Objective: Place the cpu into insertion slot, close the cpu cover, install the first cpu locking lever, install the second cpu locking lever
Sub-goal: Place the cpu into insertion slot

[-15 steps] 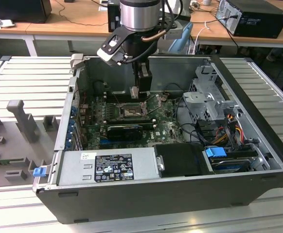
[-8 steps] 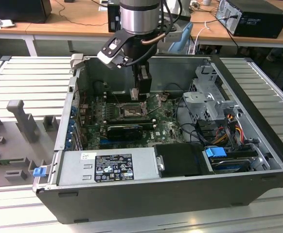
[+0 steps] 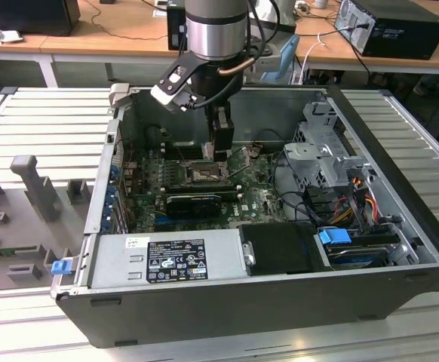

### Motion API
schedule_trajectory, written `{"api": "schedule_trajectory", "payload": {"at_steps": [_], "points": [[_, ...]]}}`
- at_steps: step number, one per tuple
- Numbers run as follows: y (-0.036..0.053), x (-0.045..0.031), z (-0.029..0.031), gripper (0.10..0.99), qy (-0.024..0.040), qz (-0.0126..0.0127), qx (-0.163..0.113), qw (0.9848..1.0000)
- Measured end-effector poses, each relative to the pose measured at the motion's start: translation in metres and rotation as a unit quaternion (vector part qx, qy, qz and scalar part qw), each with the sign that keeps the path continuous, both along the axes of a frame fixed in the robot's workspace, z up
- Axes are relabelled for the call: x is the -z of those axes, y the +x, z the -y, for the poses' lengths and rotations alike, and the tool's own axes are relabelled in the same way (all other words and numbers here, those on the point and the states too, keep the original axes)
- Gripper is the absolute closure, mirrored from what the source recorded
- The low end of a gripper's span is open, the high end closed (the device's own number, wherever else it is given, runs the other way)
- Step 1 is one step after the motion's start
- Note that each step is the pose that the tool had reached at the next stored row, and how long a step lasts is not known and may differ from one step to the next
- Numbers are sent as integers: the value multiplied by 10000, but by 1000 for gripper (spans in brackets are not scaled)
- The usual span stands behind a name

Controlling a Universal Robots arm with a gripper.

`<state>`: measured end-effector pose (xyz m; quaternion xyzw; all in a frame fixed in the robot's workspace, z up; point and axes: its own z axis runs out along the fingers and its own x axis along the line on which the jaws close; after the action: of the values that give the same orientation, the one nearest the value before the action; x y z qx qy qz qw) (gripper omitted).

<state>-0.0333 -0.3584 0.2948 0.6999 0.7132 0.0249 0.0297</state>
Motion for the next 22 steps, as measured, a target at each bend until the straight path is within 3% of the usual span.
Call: {"api": "schedule_trajectory", "payload": {"at_steps": [3, 7, 12, 22], "points": [[-4, 40, 0, 557, 0, 0, 111, 9999], [-6, 113, 0, 557, -1, -27, 119, 9999], [-2, 254, -2, 557, -1, -29, 127, 9999], [-13, 323, -54, 557, 1, -29, 132, 9999]]}}
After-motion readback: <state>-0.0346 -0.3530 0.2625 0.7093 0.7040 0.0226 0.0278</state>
